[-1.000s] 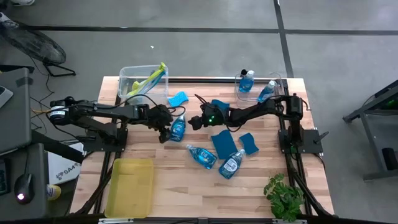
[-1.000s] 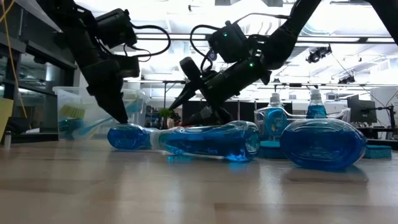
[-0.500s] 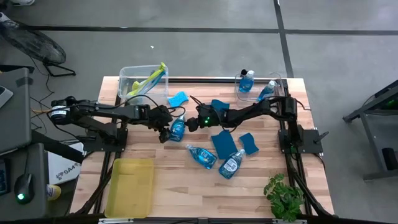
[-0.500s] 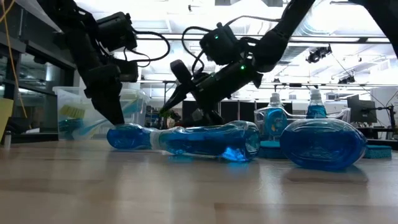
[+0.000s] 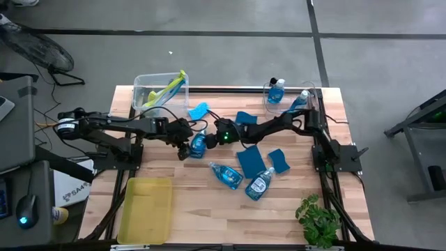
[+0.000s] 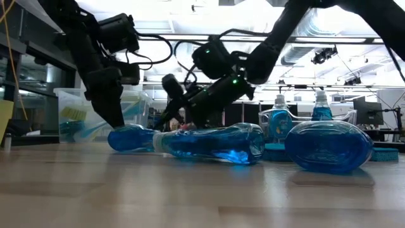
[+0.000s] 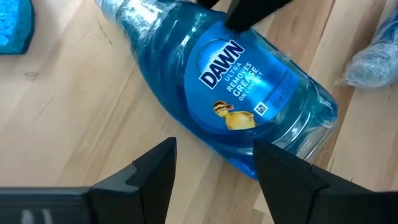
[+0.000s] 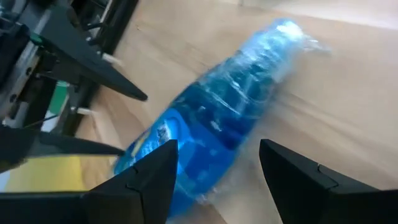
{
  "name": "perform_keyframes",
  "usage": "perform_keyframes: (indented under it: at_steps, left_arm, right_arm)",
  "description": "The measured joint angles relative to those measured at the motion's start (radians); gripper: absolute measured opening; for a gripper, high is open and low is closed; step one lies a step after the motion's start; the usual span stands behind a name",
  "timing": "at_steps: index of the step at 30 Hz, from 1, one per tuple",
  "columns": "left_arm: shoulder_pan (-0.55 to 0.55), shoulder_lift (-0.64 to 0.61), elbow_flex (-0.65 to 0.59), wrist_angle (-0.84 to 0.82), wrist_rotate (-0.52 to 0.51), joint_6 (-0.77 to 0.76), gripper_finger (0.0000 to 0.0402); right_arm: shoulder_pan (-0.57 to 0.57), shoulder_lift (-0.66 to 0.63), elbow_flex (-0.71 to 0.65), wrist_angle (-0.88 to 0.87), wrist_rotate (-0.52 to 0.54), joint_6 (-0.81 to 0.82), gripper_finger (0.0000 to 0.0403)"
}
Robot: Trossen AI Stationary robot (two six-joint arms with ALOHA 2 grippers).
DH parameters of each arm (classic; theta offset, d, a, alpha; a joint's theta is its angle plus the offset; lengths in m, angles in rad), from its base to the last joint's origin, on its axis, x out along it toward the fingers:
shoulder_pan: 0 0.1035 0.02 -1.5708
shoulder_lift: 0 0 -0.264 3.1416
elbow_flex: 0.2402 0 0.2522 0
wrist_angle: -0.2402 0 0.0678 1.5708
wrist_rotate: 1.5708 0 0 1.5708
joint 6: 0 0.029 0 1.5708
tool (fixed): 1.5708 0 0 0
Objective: Pick & Place Kitchen Sink Supplies
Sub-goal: Put the top soap dispenser into the transparent bin
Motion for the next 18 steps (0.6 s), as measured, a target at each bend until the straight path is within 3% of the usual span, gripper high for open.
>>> perform_keyframes:
  at_steps: [8, 18]
  left_arm:
    - [-0.001, 0.020, 0.000, 0.009, 0.005, 0.000, 0.0209]
    - [-0.001, 0.019, 0.000, 0.016, 0.011, 0.009, 0.0209]
  right_arm:
    - [0.004, 0.096, 0.152, -0.074, -0.077, -0.008, 0.0220]
    - [0.007, 0.113, 0.211, -0.109, -0.149, -0.076, 0.0220]
